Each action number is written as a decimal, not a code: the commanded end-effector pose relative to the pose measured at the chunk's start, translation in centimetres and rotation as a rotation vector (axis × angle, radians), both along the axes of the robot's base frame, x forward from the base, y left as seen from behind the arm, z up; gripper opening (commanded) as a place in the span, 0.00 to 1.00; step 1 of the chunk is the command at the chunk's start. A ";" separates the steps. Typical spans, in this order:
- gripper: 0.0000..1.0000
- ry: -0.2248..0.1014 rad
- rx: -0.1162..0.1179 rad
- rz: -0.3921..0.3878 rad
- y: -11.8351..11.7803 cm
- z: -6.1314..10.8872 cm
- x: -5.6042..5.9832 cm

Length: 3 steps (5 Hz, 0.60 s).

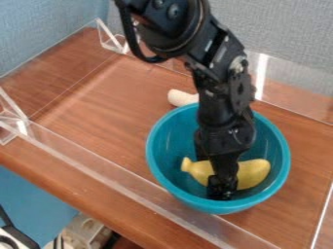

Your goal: Remove the yellow object from the blue bowl and put it on the table

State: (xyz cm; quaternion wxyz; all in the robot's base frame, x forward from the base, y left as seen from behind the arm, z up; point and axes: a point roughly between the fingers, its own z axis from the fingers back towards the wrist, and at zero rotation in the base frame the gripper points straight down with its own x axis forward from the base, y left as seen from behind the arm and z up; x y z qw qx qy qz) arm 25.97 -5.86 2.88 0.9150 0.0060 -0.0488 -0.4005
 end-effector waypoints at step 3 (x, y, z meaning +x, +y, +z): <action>1.00 0.019 0.023 0.211 2.6 2.1 -0.7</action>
